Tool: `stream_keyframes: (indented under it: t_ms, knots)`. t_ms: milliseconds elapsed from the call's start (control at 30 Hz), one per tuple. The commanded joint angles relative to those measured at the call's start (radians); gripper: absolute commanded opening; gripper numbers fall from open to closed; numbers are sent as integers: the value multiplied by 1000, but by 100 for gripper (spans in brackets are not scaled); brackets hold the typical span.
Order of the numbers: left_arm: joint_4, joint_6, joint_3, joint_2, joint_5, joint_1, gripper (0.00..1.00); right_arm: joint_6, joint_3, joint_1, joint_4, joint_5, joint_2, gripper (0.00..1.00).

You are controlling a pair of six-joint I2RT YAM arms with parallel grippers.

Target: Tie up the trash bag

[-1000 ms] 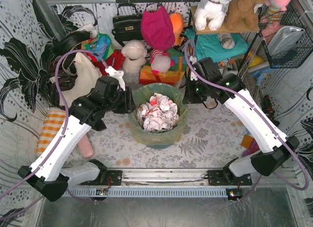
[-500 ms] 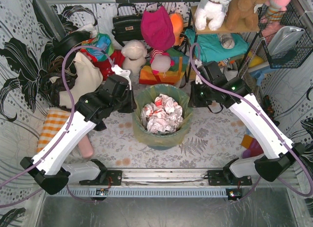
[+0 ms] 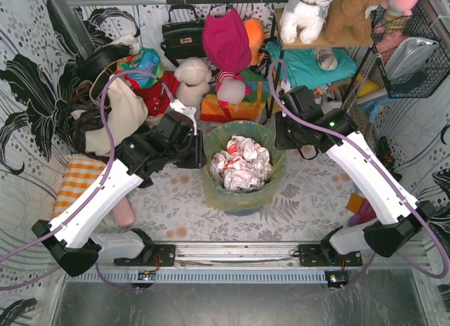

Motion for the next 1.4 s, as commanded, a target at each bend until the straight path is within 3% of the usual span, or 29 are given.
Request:
stream_keyframes:
  t_ms: [0,167,400,533,767,1000,1367]
  knots:
    - [1,-39,-35,-44,20,-12,46,-30,44,-6,16,66,36,30]
    - [30,-54,-28,-63,-32,-13,58,-22,69,-6,1,51,25,32]
    - [12,-79,52,-92,-170,-13,75,-21,143,-5,-45,121,9,56]
    - [27,-143,23,-204,-253,-9,79,-1,147,-8,-39,147,-23,61]
    - [78,-304,-299,-395,-288,-4,79,35,84,-7,25,147,-95,61]
    - [297,-456,-679,-554,-148,3,79,69,-1,-8,84,207,-183,62]
    - [630,-439,-951,-429,11,35,73,102,-62,-8,115,275,-224,63]
